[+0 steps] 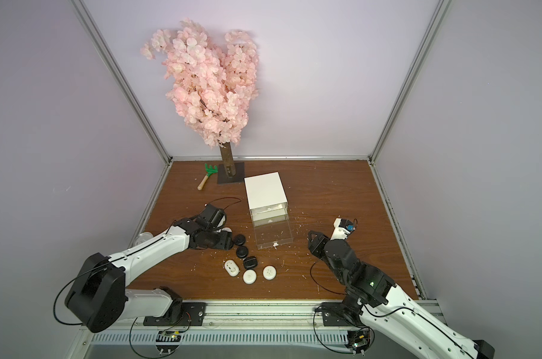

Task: Put the bluetooth earphones in the drawer according to color
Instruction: Pick up the Bluetooth earphone from the center of the board.

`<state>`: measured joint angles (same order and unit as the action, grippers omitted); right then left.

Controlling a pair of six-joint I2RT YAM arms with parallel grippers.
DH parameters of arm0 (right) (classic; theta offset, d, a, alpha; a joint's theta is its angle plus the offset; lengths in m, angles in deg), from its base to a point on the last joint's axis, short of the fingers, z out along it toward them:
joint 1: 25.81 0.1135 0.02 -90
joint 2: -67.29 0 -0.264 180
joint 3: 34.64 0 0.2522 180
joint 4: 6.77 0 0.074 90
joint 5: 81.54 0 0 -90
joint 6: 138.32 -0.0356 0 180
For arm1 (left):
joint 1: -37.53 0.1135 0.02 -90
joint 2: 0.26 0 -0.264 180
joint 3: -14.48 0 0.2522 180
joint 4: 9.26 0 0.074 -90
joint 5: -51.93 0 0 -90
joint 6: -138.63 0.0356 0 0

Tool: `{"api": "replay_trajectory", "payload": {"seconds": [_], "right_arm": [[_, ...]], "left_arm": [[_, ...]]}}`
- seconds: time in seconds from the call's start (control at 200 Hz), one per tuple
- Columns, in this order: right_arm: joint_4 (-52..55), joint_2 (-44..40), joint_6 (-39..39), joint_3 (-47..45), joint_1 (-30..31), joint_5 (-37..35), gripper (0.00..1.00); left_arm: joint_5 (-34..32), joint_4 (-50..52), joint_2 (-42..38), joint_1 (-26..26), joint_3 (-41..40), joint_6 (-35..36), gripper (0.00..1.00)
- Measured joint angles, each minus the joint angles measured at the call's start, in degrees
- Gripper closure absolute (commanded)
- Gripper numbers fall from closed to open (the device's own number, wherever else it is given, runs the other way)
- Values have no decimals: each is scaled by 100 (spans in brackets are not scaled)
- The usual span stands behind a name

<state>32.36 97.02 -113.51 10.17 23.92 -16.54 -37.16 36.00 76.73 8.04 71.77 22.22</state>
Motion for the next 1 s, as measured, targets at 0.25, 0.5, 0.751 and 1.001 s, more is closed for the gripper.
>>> {"api": "replay_trajectory", "payload": {"seconds": [0.25, 0.5, 0.751, 1.001], "right_arm": [[15, 2, 74, 0, -7, 24, 49], [15, 63, 94, 0, -24, 114, 49], [17, 57, 96, 0, -37, 127, 49], [22, -52, 96, 0, -46, 127, 49]], "left_arm": [[-197, -4, 214, -57, -68, -4, 22], [-273, -44, 437, -190, -2, -17, 22], [-280, -101, 723, -317, 46, -20, 22], [-326, -151, 863, -317, 87, -17, 25]]}}
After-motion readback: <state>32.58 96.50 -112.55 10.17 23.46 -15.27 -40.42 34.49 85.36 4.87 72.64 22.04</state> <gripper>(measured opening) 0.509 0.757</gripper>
